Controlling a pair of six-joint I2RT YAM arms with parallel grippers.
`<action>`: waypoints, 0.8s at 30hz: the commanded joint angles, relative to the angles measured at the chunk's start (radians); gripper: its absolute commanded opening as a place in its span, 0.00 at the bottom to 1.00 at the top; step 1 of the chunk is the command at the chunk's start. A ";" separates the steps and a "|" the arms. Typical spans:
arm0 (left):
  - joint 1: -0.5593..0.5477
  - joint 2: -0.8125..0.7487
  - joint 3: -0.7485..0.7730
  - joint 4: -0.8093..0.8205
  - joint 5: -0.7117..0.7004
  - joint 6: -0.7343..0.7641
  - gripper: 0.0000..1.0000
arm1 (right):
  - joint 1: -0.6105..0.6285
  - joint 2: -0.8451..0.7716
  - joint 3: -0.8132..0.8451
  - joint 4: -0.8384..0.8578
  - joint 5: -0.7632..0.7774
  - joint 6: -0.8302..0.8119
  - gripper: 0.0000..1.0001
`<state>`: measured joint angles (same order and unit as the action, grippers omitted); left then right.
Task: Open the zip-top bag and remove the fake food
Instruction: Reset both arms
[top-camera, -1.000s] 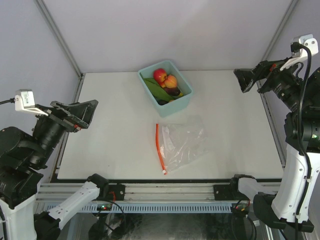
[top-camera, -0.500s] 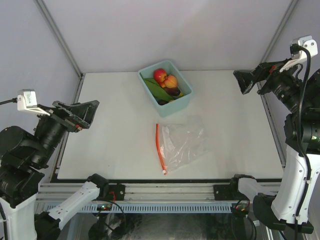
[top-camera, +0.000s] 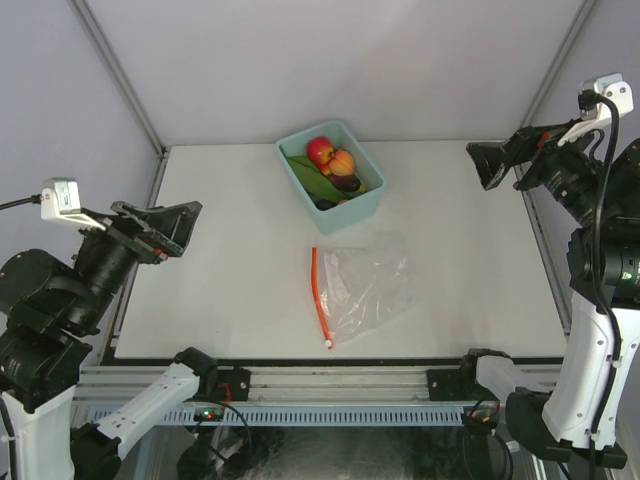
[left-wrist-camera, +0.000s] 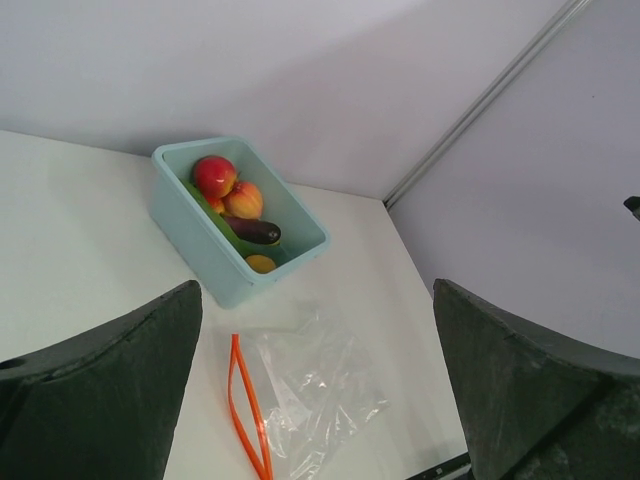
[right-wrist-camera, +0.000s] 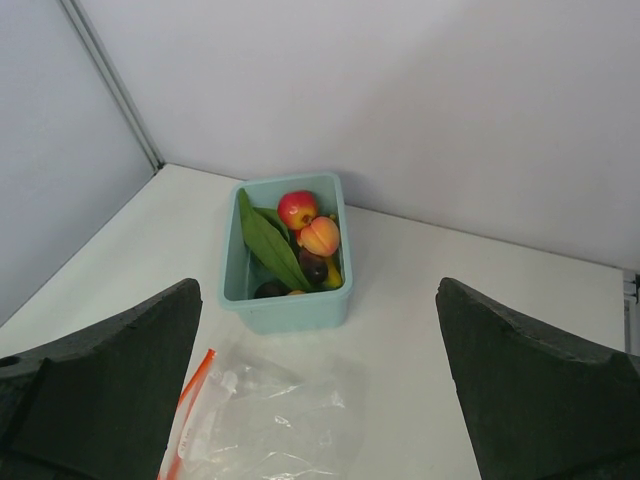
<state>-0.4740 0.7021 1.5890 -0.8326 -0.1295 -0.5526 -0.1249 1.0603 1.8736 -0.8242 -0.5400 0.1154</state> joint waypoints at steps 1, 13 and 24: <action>-0.004 0.010 -0.019 0.039 0.010 0.029 1.00 | -0.006 -0.013 -0.007 0.035 0.001 -0.009 1.00; -0.004 0.010 -0.024 0.046 0.013 0.033 1.00 | -0.010 -0.014 -0.005 0.036 0.005 -0.010 1.00; -0.003 0.013 -0.026 0.049 0.018 0.033 1.00 | -0.017 -0.010 -0.004 0.039 0.008 -0.011 1.00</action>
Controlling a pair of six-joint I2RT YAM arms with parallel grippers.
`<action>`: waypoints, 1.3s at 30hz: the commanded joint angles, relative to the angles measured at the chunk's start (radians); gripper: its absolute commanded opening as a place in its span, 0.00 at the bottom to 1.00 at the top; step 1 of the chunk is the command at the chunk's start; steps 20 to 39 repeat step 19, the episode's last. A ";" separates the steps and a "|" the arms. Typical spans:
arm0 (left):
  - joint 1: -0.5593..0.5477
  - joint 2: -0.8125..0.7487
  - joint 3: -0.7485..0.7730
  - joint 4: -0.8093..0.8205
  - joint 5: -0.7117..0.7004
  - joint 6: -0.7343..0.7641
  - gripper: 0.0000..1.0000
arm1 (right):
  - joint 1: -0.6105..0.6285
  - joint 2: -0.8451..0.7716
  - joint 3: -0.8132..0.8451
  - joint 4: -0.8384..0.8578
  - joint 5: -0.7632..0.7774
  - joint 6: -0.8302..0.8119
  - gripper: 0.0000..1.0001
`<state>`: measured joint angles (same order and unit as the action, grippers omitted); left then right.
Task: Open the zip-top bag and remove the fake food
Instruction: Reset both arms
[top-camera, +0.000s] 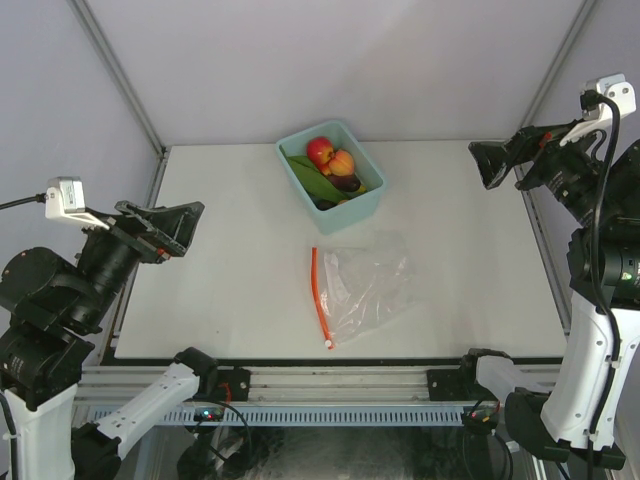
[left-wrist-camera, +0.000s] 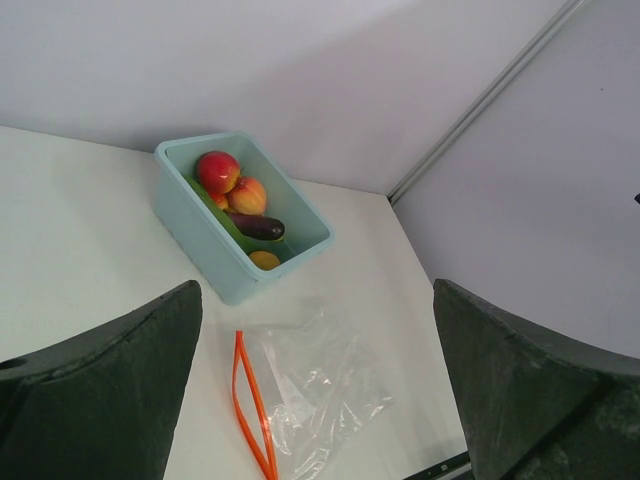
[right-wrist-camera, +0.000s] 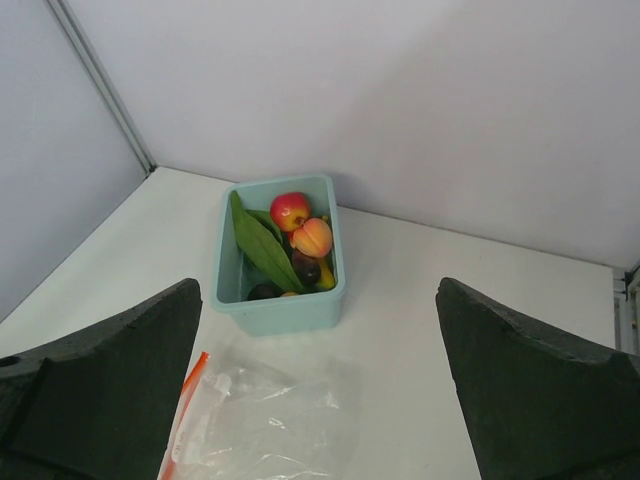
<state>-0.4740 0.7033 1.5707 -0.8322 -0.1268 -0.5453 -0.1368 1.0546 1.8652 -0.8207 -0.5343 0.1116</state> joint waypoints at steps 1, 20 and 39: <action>-0.004 0.012 -0.009 0.049 0.015 0.026 1.00 | -0.005 -0.004 0.005 0.037 0.002 -0.007 1.00; -0.003 0.013 -0.014 0.055 0.015 0.029 1.00 | -0.009 -0.003 0.002 0.038 -0.006 -0.003 1.00; -0.003 0.013 -0.014 0.055 0.015 0.029 1.00 | -0.009 -0.003 0.002 0.038 -0.006 -0.003 1.00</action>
